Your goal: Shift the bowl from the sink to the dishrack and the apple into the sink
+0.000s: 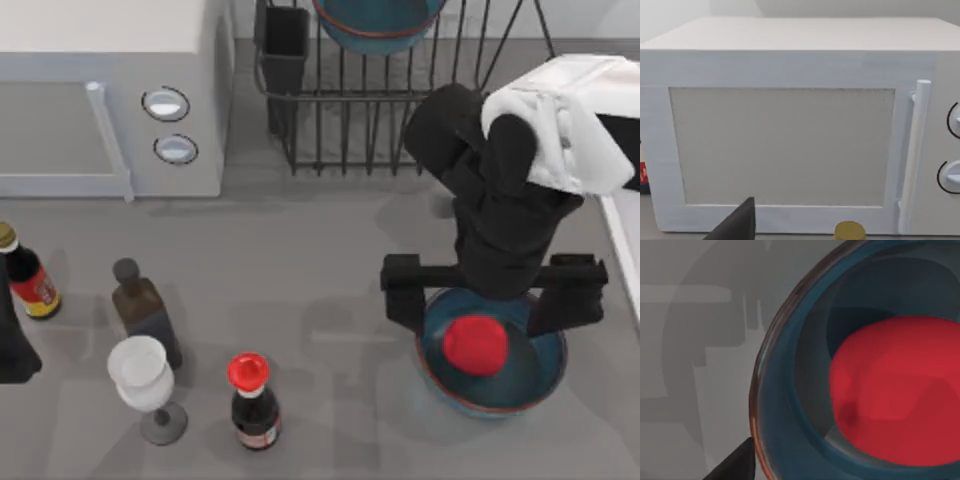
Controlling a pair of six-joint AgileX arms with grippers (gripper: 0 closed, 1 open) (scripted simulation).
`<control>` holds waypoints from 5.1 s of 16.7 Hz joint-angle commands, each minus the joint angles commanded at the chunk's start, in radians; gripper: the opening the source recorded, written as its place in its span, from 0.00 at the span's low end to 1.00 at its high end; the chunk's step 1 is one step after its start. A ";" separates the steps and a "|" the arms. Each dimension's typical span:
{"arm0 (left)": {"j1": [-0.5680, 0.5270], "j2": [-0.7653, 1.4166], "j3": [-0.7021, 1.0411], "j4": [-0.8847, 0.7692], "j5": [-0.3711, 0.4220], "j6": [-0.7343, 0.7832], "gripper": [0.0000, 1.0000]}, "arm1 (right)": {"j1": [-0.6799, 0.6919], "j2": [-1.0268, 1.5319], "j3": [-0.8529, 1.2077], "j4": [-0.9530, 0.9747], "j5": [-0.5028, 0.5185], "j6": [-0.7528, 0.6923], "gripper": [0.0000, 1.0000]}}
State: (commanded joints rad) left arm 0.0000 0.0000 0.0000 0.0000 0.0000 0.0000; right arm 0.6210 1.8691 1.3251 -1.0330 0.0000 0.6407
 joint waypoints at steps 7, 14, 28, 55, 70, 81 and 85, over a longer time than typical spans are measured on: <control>0.000 0.000 0.000 0.000 0.000 0.000 1.00 | 0.007 0.124 -0.168 0.302 0.001 0.004 1.00; 0.000 0.000 0.000 0.000 0.000 0.000 1.00 | 0.008 0.131 -0.175 0.313 0.001 0.005 0.85; 0.000 0.000 0.000 0.000 0.000 0.000 1.00 | 0.008 0.131 -0.175 0.313 0.001 0.005 0.00; 0.000 0.000 0.000 0.000 0.000 0.000 1.00 | -0.051 -0.060 0.068 0.000 -0.012 -0.036 0.00; 0.000 0.000 0.000 0.000 0.000 0.000 1.00 | -0.826 -0.252 -0.477 1.432 -0.363 -0.444 0.00; 0.000 0.000 0.000 0.000 0.000 0.000 1.00 | -1.147 -0.376 -0.729 1.939 -0.502 -0.622 0.00; 0.000 0.000 0.000 0.000 0.000 0.000 1.00 | -1.145 -0.369 -0.727 1.939 -0.499 -0.620 0.00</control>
State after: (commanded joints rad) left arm 0.0000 0.0000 0.0000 0.0000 0.0000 0.0000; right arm -0.5237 1.4998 0.5978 0.9056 -0.4986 0.0208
